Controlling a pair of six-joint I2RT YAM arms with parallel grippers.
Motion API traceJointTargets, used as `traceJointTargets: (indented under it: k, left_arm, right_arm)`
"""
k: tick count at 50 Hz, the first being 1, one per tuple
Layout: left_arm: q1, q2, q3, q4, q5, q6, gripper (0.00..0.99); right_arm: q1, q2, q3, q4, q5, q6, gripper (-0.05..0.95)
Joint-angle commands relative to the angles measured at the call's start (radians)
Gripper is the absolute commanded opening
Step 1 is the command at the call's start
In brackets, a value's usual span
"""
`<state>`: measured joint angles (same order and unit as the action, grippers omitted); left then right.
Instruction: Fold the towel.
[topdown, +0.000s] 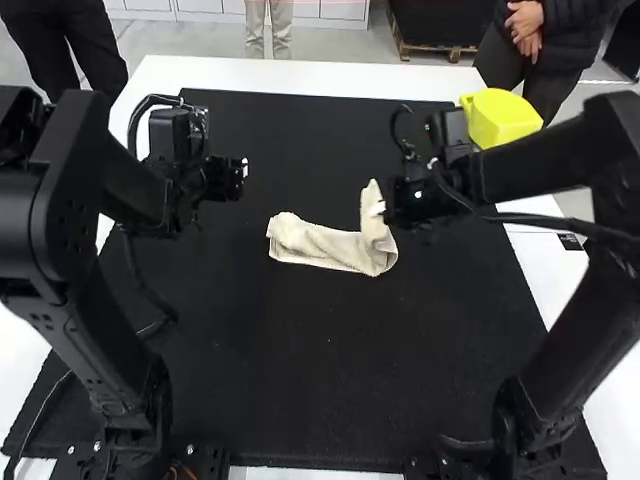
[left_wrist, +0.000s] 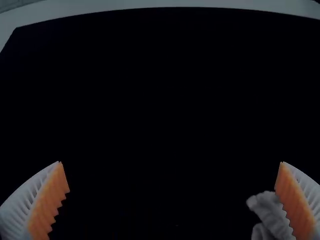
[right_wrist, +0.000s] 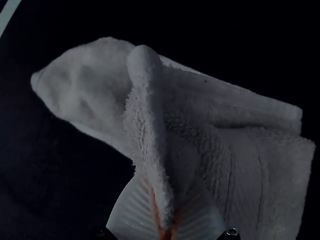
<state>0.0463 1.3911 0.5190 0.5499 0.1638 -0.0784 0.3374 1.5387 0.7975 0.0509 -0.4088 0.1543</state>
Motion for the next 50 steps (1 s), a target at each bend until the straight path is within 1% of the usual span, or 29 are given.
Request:
traceJointTargets:
  k: [1, 8, 14, 22, 28, 44, 50]
  left_arm:
    - [0.041, -0.029, -0.014, 0.007, -0.009, -0.014, 0.966]
    - [0.092, -0.040, -0.030, 0.010, -0.001, -0.009, 0.966]
    - [0.121, -0.055, -0.040, 0.008, 0.011, -0.004, 0.966]
    - [0.145, -0.072, -0.056, 0.008, 0.017, 0.009, 0.966]
    - [0.159, -0.081, -0.066, 0.010, 0.031, 0.009, 0.966]
    - [0.213, -0.087, -0.091, 0.018, 0.048, 0.022, 0.966]
    - [0.225, -0.087, -0.096, 0.022, 0.054, 0.023, 0.966]
  right_arm:
    - [0.058, 0.044, 0.060, 0.021, 0.027, 0.031, -0.03]
    - [0.106, 0.103, 0.109, 0.038, 0.031, 0.044, -0.03]
    - [0.144, 0.156, 0.155, 0.047, 0.034, 0.047, -0.03]
    - [0.184, 0.222, 0.206, 0.072, 0.034, 0.050, -0.03]
    - [0.212, 0.274, 0.253, 0.072, 0.034, 0.050, -0.03]
    - [0.269, 0.377, 0.376, 0.072, 0.034, 0.050, -0.03]
    - [0.281, 0.406, 0.408, 0.070, 0.034, 0.048, -0.03]
